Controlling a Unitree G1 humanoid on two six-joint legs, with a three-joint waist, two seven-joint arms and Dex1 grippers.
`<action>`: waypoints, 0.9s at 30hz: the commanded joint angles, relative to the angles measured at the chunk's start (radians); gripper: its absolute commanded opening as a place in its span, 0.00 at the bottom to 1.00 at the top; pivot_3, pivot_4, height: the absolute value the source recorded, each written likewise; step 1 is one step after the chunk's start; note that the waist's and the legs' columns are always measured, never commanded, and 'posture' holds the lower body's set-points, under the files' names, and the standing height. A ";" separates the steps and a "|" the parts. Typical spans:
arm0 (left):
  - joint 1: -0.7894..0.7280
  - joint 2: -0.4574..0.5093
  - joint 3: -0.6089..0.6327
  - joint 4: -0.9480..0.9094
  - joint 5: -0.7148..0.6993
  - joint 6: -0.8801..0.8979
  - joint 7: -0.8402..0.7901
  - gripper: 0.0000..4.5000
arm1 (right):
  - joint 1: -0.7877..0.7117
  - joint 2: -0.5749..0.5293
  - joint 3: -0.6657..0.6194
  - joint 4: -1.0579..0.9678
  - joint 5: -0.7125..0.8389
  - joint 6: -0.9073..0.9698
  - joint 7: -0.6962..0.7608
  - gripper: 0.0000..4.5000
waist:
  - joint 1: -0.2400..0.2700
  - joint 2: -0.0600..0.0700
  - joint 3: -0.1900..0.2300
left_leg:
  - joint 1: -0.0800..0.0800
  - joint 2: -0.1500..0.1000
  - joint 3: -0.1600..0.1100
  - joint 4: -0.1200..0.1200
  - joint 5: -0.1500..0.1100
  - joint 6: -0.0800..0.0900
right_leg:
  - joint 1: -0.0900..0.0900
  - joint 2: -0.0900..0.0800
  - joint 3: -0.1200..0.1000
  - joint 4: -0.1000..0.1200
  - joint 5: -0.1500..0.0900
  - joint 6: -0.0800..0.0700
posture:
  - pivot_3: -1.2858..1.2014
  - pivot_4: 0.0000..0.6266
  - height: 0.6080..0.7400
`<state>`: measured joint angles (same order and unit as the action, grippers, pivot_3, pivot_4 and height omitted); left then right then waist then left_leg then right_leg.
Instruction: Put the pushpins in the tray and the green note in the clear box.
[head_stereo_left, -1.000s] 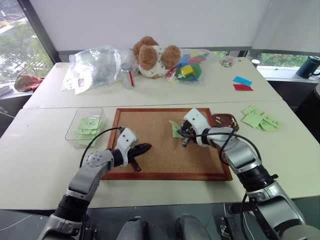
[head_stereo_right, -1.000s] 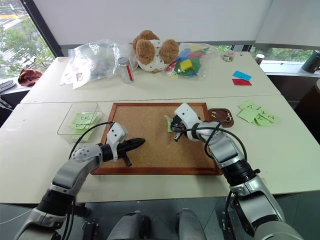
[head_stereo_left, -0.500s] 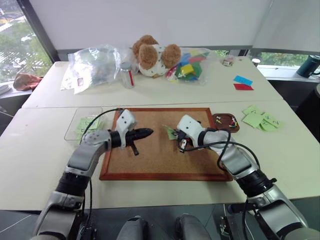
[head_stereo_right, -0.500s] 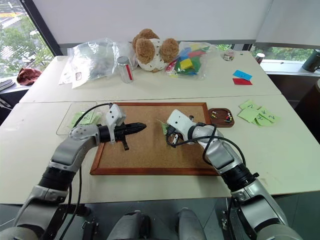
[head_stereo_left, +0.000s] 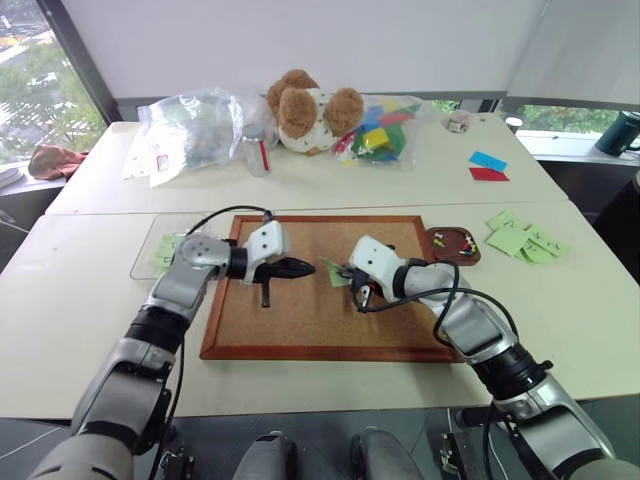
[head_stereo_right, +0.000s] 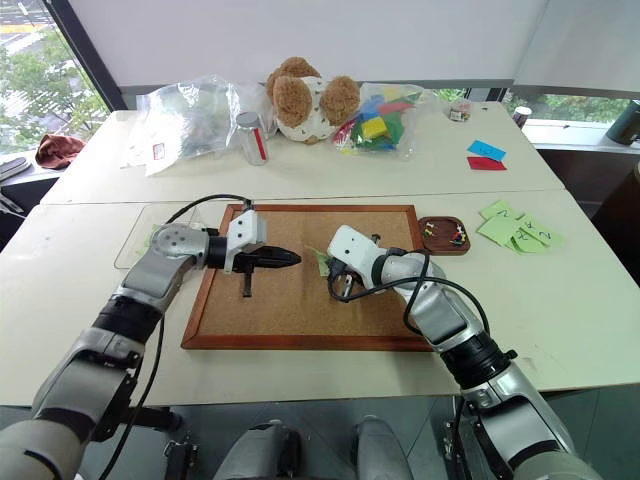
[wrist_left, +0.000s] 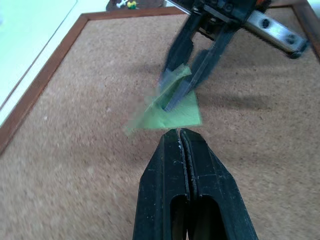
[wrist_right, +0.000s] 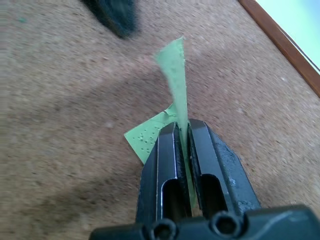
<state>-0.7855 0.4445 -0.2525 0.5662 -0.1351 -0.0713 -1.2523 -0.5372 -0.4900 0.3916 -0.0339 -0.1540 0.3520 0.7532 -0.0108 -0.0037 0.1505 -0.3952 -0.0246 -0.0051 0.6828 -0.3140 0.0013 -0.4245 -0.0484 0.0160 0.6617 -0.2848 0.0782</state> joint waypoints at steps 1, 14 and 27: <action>-0.065 -0.019 0.009 0.084 0.010 -0.061 -0.042 0.00 | -0.006 0.005 -0.002 -0.045 -0.004 -0.004 0.012 0.05 | -0.001 0.000 0.000 | 0.000 0.000 0.000 0.000 0.000 0.000 | 0.000 0.000 0.000 0.000 0.000 0.000 | 0.52 0.24 1.00; -0.169 -0.044 0.022 0.261 0.041 -0.108 -0.148 0.00 | -0.021 0.009 -0.005 -0.048 -0.017 -0.005 0.037 0.05 | -0.002 -0.001 0.000 | 0.000 0.000 0.000 0.000 0.000 0.000 | -0.001 0.002 0.000 0.001 0.000 0.000 | 0.52 0.24 1.00; -0.125 0.084 0.086 0.049 -0.006 -0.017 -0.179 0.73 | -0.038 0.009 -0.005 0.000 -0.025 -0.038 0.048 0.00 | -0.003 -0.001 0.001 | 0.000 0.000 0.000 0.000 0.000 0.000 | -0.002 0.001 0.000 0.002 0.000 0.000 | 0.52 0.24 1.00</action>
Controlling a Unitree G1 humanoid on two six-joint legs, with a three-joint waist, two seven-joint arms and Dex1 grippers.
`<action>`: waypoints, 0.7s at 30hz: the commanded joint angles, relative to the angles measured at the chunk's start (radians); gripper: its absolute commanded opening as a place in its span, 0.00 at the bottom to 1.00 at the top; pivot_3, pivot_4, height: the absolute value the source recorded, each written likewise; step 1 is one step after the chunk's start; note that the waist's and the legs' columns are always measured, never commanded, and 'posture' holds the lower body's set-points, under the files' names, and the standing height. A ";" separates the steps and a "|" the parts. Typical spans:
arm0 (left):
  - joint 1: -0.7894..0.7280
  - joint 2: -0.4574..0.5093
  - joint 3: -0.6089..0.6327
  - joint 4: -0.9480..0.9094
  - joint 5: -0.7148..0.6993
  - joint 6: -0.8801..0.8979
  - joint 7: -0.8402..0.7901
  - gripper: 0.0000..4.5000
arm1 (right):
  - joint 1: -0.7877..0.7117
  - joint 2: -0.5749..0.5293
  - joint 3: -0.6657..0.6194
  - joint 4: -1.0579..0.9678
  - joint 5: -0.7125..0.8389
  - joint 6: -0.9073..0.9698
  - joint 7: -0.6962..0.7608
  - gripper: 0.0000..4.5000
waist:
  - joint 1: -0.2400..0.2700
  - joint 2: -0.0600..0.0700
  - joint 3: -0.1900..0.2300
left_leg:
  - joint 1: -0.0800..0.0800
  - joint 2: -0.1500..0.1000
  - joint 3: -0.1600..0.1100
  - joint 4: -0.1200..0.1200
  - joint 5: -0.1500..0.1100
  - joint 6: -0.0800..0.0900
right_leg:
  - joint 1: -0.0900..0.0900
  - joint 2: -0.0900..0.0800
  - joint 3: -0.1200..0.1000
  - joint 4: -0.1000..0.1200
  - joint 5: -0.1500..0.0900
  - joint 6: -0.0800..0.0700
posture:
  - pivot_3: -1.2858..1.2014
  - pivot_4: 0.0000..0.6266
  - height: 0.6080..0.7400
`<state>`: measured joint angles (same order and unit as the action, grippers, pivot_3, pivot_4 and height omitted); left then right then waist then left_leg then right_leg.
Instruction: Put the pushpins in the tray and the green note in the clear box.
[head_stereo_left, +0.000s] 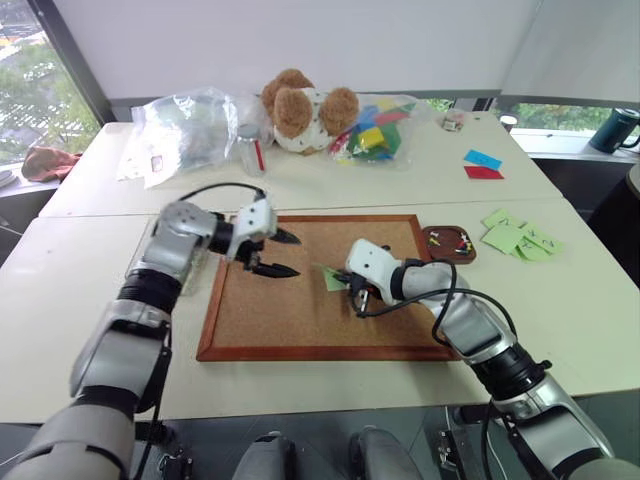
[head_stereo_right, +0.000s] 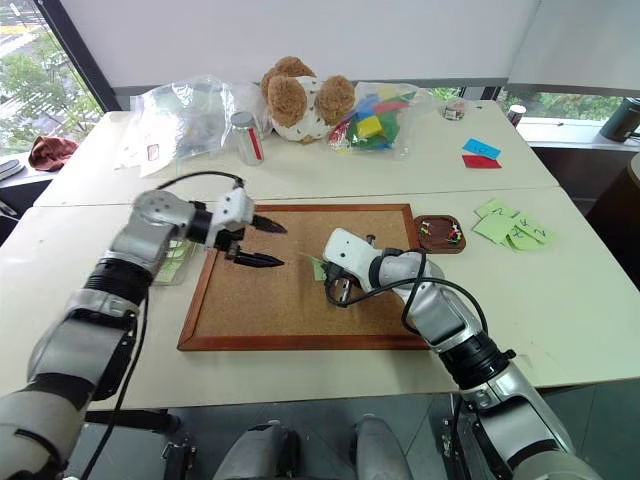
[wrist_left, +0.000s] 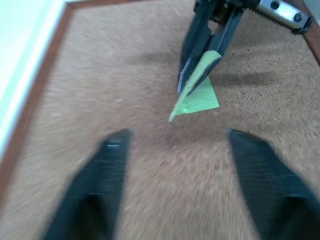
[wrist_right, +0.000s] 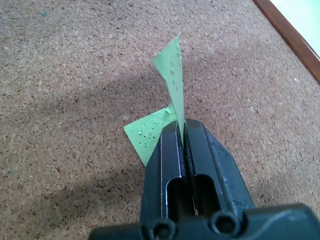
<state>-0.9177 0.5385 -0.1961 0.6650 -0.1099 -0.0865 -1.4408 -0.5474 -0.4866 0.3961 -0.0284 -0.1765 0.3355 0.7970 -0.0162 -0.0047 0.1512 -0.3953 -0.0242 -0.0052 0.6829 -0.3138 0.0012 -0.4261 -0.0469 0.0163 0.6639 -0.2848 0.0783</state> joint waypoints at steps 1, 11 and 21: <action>0.011 -0.024 0.029 -0.053 -0.030 -0.011 0.018 0.73 | -0.030 0.007 -0.009 -0.004 -0.002 -0.022 0.005 0.00 | 0.005 0.000 0.000 | 0.000 0.000 0.000 0.000 0.000 0.000 | 0.000 0.000 0.000 0.000 0.000 0.000 | 0.52 0.24 1.00; -0.013 -0.143 -0.019 0.091 0.026 -0.106 0.028 0.73 | -0.034 0.006 -0.002 -0.039 -0.009 -0.014 0.027 0.00 | -0.002 0.000 0.000 | -0.001 0.000 0.000 0.001 0.000 0.000 | -0.001 0.000 0.000 0.001 0.000 0.000 | 0.52 0.24 1.00; -0.035 -0.180 -0.033 0.187 0.064 -0.159 0.008 0.73 | -0.037 0.002 0.000 -0.078 -0.016 -0.005 0.046 0.00 | 0.003 0.000 0.000 | -0.001 0.000 0.000 0.001 0.000 0.000 | -0.001 0.000 0.000 0.001 0.000 0.000 | 0.52 0.24 1.00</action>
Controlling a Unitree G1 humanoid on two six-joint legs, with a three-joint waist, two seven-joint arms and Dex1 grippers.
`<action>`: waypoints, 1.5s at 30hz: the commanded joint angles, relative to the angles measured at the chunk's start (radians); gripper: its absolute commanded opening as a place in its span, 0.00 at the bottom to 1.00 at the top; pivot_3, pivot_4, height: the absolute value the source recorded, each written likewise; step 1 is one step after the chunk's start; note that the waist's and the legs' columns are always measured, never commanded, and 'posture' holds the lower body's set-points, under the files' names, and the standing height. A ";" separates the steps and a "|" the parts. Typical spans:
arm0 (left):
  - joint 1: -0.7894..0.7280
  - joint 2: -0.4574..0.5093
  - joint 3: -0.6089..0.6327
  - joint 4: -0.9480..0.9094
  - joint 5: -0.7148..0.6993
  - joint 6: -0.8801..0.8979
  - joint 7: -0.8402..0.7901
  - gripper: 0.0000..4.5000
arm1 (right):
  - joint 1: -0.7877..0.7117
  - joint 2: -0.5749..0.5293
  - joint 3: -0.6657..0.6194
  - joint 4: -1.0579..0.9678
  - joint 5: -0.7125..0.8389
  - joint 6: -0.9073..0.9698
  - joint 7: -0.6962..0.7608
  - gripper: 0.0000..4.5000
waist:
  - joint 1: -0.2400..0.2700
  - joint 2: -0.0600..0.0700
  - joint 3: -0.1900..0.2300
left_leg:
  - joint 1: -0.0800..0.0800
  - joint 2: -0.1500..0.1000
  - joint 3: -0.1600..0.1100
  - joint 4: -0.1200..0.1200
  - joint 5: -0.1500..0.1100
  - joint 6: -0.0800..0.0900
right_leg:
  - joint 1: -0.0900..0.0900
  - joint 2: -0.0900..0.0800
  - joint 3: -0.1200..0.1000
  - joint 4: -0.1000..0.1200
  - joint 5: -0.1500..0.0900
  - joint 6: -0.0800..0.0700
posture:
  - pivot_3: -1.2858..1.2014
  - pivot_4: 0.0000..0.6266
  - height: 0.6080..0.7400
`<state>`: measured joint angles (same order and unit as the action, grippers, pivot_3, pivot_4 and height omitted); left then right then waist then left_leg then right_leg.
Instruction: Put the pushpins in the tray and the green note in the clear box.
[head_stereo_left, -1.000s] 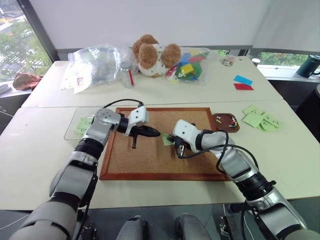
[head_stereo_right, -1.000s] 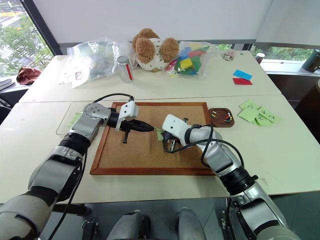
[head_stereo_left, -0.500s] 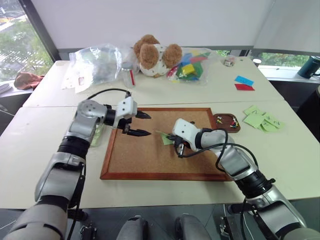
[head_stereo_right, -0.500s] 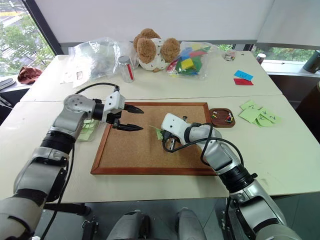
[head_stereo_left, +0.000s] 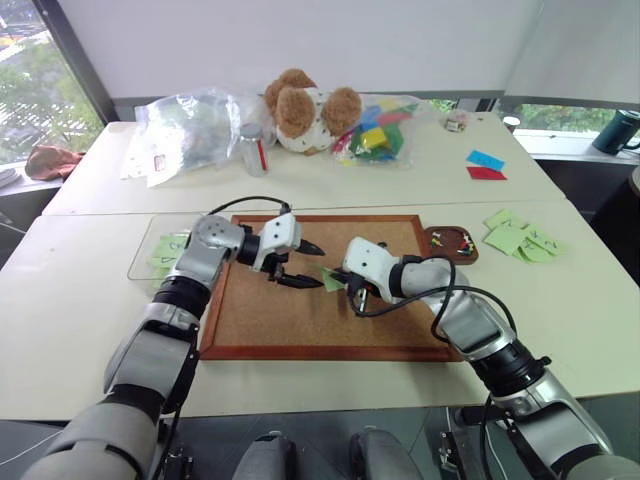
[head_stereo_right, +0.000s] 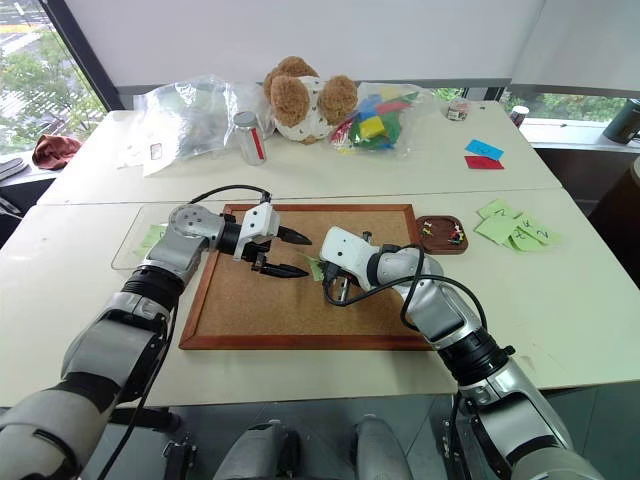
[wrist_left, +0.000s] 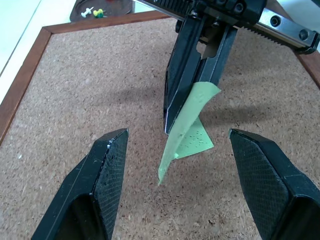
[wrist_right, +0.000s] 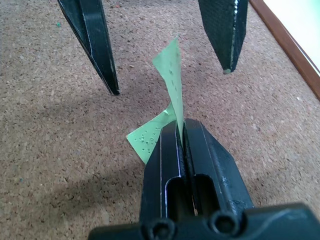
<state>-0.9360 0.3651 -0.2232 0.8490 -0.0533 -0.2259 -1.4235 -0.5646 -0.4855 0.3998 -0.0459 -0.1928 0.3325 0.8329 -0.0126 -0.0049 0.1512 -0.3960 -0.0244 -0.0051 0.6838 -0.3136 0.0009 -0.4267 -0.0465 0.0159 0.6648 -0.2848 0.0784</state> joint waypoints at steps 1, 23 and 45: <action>-0.015 -0.008 -0.005 0.005 0.008 -0.020 -0.012 0.73 | -0.019 0.002 -0.004 -0.067 0.001 0.001 0.013 0.00 | -0.001 0.000 0.000 | 0.000 0.000 0.000 0.000 0.000 0.000 | 0.000 0.000 0.000 0.000 0.000 0.000 | 0.52 0.24 1.00; -0.024 -0.064 0.008 0.059 0.032 0.007 0.002 0.02 | -0.026 0.001 -0.004 -0.175 0.018 0.061 0.059 0.00 | -0.001 0.000 0.000 | 0.000 0.000 0.000 0.000 0.000 0.000 | 0.000 0.000 0.000 0.000 0.000 0.000 | 0.52 0.24 1.00; 0.158 -0.082 0.133 -0.307 -0.146 0.196 0.127 0.00 | -0.141 -0.005 -0.067 -0.248 0.172 0.192 0.154 0.61 | 0.000 0.000 0.000 | 0.000 0.000 0.000 0.000 0.000 -0.001 | 0.000 -0.001 0.000 0.001 0.000 0.000 | 0.52 0.24 1.00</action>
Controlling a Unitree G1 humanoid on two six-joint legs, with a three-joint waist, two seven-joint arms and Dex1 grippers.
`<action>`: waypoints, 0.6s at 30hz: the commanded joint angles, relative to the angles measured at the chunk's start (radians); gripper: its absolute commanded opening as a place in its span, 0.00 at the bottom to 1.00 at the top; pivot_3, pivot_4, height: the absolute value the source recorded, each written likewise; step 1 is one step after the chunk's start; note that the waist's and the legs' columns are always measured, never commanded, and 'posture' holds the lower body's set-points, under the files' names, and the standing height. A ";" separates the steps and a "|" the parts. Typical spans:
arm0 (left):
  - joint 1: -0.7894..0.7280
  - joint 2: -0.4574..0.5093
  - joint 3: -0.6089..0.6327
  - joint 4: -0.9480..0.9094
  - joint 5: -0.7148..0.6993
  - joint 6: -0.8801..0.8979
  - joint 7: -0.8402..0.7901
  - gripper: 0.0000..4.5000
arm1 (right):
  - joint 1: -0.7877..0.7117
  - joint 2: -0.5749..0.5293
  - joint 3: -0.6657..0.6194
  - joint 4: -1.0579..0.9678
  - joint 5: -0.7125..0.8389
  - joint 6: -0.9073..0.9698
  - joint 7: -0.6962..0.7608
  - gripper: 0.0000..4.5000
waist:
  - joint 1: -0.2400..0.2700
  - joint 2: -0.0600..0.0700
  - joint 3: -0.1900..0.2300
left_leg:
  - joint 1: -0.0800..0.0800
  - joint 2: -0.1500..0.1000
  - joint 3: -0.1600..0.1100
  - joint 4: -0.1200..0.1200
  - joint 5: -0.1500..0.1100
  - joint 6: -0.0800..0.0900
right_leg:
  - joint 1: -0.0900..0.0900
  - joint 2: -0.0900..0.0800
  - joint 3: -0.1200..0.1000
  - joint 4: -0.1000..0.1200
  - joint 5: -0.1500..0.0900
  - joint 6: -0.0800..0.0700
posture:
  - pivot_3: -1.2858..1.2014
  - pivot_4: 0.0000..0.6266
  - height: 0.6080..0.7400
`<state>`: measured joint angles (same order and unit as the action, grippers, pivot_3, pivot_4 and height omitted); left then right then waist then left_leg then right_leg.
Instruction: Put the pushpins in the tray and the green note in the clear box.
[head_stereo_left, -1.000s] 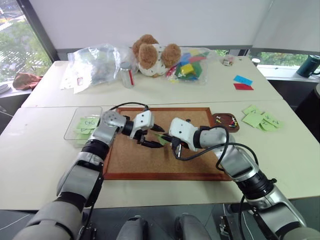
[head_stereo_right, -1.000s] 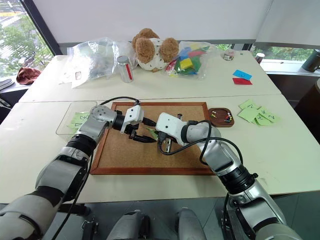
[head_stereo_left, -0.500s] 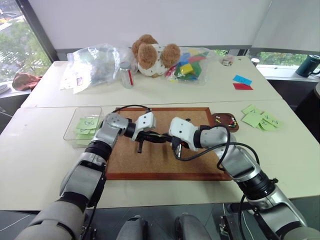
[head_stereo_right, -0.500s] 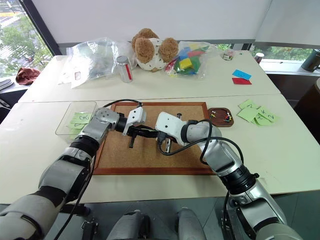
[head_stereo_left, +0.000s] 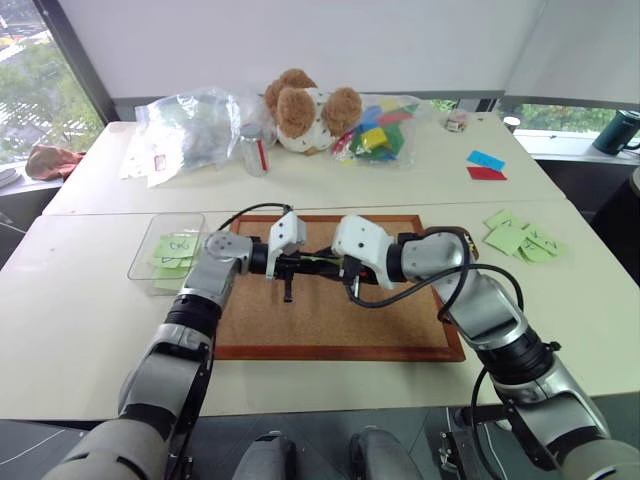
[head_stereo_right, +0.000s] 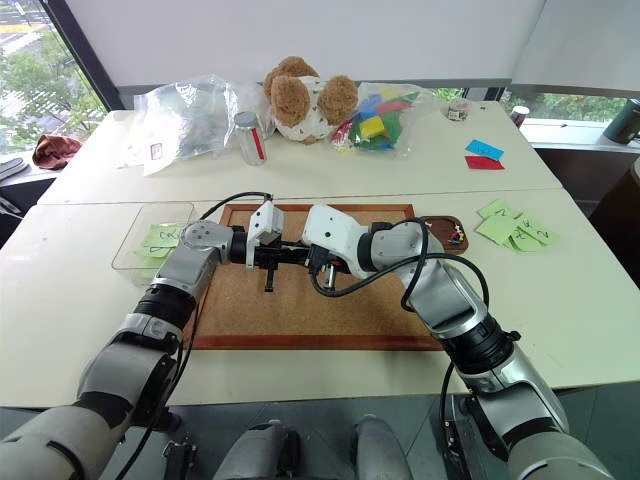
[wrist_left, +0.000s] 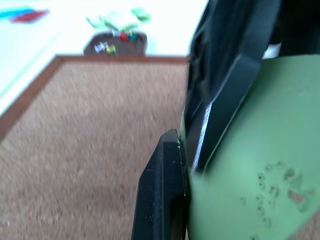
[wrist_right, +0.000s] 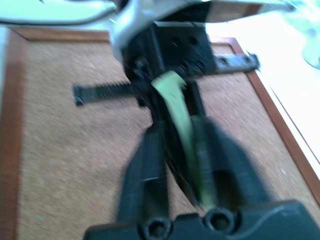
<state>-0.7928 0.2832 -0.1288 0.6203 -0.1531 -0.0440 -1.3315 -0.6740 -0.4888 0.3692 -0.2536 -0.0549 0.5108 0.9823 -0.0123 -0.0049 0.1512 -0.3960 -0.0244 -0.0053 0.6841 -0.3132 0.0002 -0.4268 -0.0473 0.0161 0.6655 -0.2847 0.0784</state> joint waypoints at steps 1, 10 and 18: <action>0.026 0.001 0.045 -0.102 -0.058 0.025 0.047 0.00 | -0.041 -0.002 -0.046 -0.043 0.049 0.026 0.008 0.69 | -0.001 0.000 0.000 | 0.000 0.000 0.000 0.000 0.000 0.000 | 0.000 0.000 0.000 0.000 0.000 0.000 | 0.52 0.24 1.00; 0.118 0.006 0.122 -0.337 -0.164 0.161 0.207 0.00 | -0.124 -0.061 -0.182 -0.039 0.165 0.106 0.012 0.69 | 0.000 0.000 0.000 | 0.000 0.000 0.000 0.000 0.000 0.000 | 0.000 0.000 0.000 0.000 0.000 0.000 | 0.52 0.24 1.00; 0.241 -0.006 0.296 -0.689 -0.160 0.317 0.668 0.00 | -0.115 -0.122 -0.395 -0.034 0.363 0.257 0.009 0.69 | 0.001 0.000 0.000 | 0.000 0.000 0.000 0.000 0.000 0.001 | 0.000 -0.001 0.001 0.000 0.000 0.000 | 0.52 0.24 1.00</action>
<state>-0.5576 0.2802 0.1083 0.0342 -0.3152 0.2432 -0.7863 -0.7980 -0.5931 0.0094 -0.2523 0.2566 0.7509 0.9747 -0.0117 -0.0049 0.1512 -0.3960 -0.0241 -0.0057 0.6836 -0.3136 0.0008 -0.4269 -0.0483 0.0167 0.6656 -0.2847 0.0785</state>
